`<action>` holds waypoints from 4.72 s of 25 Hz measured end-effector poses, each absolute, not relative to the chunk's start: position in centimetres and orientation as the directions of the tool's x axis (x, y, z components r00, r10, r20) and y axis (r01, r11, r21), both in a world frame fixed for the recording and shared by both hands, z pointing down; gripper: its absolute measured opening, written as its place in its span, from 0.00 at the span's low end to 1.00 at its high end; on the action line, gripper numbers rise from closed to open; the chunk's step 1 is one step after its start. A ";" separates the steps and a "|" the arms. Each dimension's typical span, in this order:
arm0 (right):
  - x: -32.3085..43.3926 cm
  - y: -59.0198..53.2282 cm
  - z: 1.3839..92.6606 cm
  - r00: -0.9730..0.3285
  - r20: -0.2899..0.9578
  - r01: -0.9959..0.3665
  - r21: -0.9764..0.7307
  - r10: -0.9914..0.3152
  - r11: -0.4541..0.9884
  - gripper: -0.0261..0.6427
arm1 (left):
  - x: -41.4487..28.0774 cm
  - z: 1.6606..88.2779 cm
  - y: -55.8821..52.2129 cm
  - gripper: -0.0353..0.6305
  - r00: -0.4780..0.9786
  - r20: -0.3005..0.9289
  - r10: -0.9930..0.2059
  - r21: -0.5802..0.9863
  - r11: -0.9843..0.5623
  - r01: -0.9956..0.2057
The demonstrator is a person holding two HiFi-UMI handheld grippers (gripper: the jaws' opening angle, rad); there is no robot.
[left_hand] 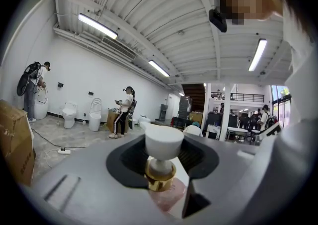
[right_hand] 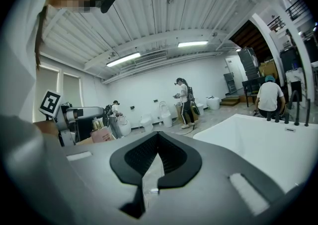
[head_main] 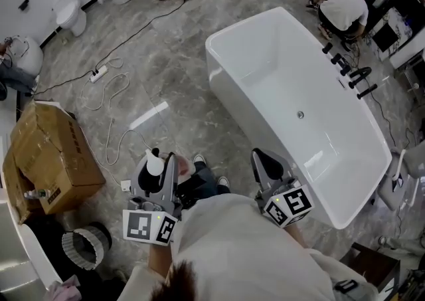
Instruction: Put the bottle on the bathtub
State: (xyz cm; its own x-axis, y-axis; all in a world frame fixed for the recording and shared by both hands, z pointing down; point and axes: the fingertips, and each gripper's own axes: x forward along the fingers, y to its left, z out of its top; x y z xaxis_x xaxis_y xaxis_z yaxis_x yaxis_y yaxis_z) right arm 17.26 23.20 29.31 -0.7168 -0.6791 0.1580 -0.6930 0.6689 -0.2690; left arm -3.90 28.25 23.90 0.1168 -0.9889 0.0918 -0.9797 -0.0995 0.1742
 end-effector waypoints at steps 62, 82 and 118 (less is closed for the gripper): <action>4.0 -2.7 28.4 -0.685 0.209 -0.728 -0.249 -0.698 0.639 0.04 | -16.3 25.2 1.9 0.36 0.181 0.140 -0.974 0.191 -0.153 -0.970; 9.1 -8.3 29.9 -0.704 0.211 -0.709 -0.263 -0.678 0.654 0.04 | -13.0 24.3 -3.5 0.36 0.126 0.106 -0.986 0.189 -0.104 -0.977; 6.5 -9.5 26.6 -0.585 0.151 -0.804 -0.232 -0.797 0.547 0.04 | -16.5 22.0 -7.2 0.36 0.277 0.066 -0.959 0.181 -0.262 -0.948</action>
